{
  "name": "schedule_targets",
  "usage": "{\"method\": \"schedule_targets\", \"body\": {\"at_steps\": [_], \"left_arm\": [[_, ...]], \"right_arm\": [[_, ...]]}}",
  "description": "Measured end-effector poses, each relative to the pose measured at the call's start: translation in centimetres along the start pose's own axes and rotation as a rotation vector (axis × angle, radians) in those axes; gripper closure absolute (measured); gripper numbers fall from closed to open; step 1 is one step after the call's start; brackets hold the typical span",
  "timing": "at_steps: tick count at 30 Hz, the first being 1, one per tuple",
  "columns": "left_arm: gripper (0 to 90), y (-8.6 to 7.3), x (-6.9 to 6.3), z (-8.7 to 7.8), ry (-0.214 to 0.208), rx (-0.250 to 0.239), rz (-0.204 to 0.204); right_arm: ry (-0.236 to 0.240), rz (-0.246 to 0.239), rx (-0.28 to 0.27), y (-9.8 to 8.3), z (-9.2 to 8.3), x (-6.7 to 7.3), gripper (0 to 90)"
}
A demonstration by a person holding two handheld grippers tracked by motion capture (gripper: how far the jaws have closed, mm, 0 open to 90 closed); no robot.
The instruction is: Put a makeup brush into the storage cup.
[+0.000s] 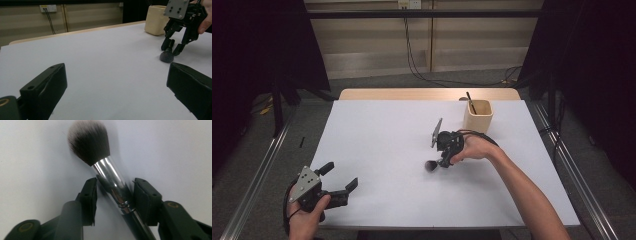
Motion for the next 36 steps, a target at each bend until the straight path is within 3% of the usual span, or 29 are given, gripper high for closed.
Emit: {"method": "schedule_targets", "body": {"at_steps": [12, 25, 36], "left_arm": [[3.0, 0.0, 0.0, 0.1, -0.002, 0.002, -0.01], [3.0, -0.1, 0.1, 0.1, 0.002, 0.004, -0.006], [3.0, -0.1, 0.1, 0.0, 0.006, 0.005, -0.002]], "right_arm": [[0.003, 0.005, 0.009, 0.1, 0.0, 0.1, 71.0], [0.008, 0.029, 0.007, 0.1, -0.2, 0.0, 72.0], [-0.035, 0.096, -0.079, 0.1, -1.7, -0.7, 72.0]]}}
Point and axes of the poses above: each handheld gripper's, and its own axes: z roughly forward along the jaws, y roughly out of its top, x roughly to its left, the point moved 10 cm from there along z, roughly forward along the jaws, and after that the axes turned 4 degrees about x, right-handed, at the moved point
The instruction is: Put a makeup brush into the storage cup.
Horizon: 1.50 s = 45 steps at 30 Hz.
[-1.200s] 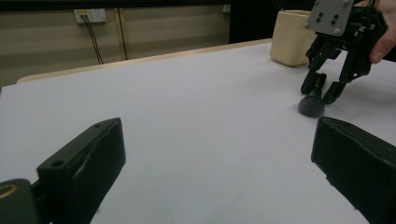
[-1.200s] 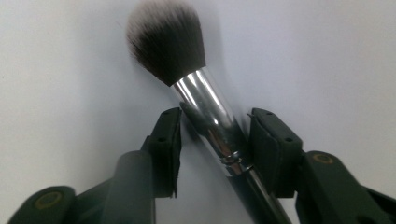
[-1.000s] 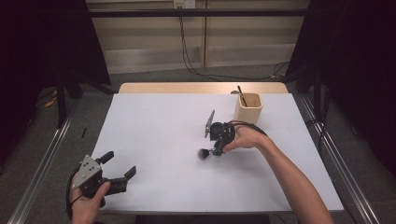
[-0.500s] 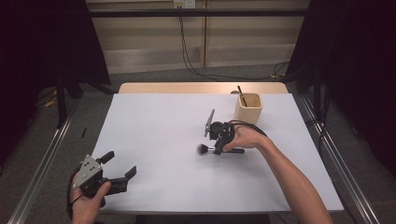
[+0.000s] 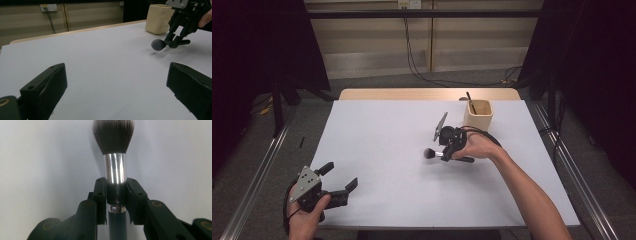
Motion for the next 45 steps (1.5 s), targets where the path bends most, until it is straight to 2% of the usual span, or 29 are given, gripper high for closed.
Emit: {"method": "schedule_targets", "body": {"at_steps": [3, 8, 14, 20, 22, 27, 32, 36, 45], "left_arm": [[3.0, 0.0, 0.0, 0.0, -0.002, -0.001, -0.006], [3.0, 0.0, 0.1, -0.1, 0.003, -0.001, -0.003], [3.0, 0.1, 0.0, 0.0, 0.002, -0.004, -0.002], [3.0, 0.1, 0.0, 0.0, 0.001, -0.005, 0.001], [3.0, 0.1, 0.0, 0.0, 0.001, -0.005, 0.001], [3.0, 0.1, 0.0, 0.0, -0.001, -0.007, 0.0], [3.0, 0.1, -0.2, 0.0, -0.004, -0.011, -0.001], [3.0, 0.1, -0.1, 0.0, -0.003, -0.011, 0.0], [3.0, 0.2, -0.2, -0.1, -0.002, -0.014, -0.005]], "right_arm": [[-0.009, 0.012, -0.047, 0.2, -0.3, -0.2, 72.0], [-0.033, 0.058, -0.092, 0.1, -0.7, -0.6, 72.0], [-0.027, 0.122, -0.194, -0.1, -1.4, -0.8, 71.9], [-0.06, 0.182, -0.294, -0.4, -1.9, -1.5, 72.0], [-0.085, 0.206, -0.335, -0.4, -2.1, -2.0, 72.0], [-0.119, 0.252, -0.403, -0.6, -2.5, -2.4, 72.0], [-0.117, 0.297, -0.492, -0.5, -3.3, -2.6, 71.9], [-0.107, 0.314, -0.539, -0.6, -3.5, -2.7, 71.9], [-0.124, 0.34, -0.655, -0.5, -4.7, -3.0, 71.9]]}}
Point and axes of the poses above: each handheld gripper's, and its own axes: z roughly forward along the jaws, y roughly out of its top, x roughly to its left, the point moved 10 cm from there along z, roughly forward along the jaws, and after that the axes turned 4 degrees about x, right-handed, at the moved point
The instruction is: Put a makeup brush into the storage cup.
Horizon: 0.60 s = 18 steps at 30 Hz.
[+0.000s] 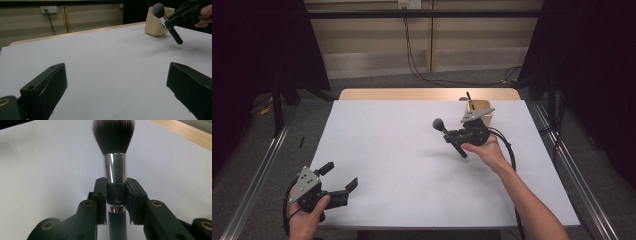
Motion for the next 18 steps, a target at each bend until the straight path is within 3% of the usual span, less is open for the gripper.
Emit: {"method": "schedule_targets", "body": {"at_steps": [10, 14, 18], "left_arm": [[3.0, 0.0, 0.0, 0.0, 0.0, 0.003, 0.003], [3.0, 0.1, 0.1, 0.0, 0.003, -0.004, -0.002], [3.0, 0.1, 0.1, -0.1, 0.007, -0.004, -0.002]], "right_arm": [[-0.022, 0.023, -0.096, -0.1, -0.8, -0.3, 72.0], [-0.053, 0.034, -0.149, 0.2, -1.2, -0.2, 72.0], [-0.052, 0.049, -0.212, 0.8, -1.8, 0.0, 72.0]]}}
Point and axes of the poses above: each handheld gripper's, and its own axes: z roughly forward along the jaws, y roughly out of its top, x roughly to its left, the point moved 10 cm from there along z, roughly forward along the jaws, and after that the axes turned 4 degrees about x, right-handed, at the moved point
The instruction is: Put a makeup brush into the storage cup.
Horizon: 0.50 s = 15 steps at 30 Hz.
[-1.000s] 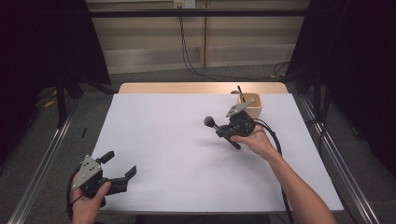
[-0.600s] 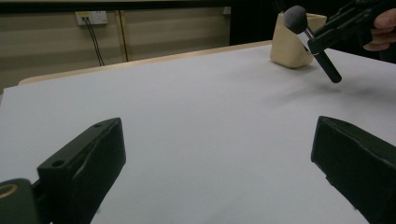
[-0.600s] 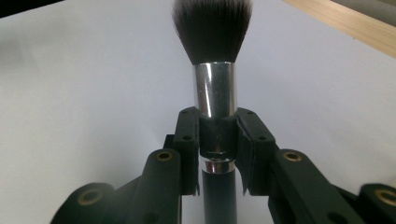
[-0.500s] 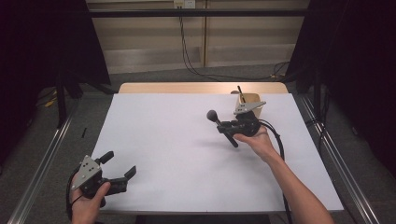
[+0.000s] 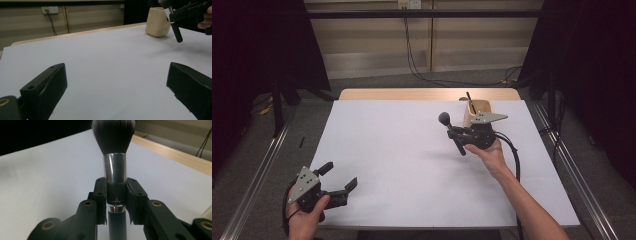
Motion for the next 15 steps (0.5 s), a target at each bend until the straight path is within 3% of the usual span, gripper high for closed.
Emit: {"method": "schedule_targets", "body": {"at_steps": [7, 11, 15], "left_arm": [[3.0, 0.0, 0.0, 0.0, 0.0, 0.0, -0.001], [3.0, 0.0, 0.0, 0.0, 0.001, -0.001, 0.001], [3.0, 0.0, 0.1, -0.1, 0.002, -0.001, 0.001]], "right_arm": [[0.003, 0.013, -0.06, 0.7, -0.7, 0.4, 72.0], [0.031, 0.028, -0.088, 0.9, -1.0, 0.7, 71.9], [0.017, 0.029, -0.102, 1.0, -1.4, 0.6, 72.0]]}}
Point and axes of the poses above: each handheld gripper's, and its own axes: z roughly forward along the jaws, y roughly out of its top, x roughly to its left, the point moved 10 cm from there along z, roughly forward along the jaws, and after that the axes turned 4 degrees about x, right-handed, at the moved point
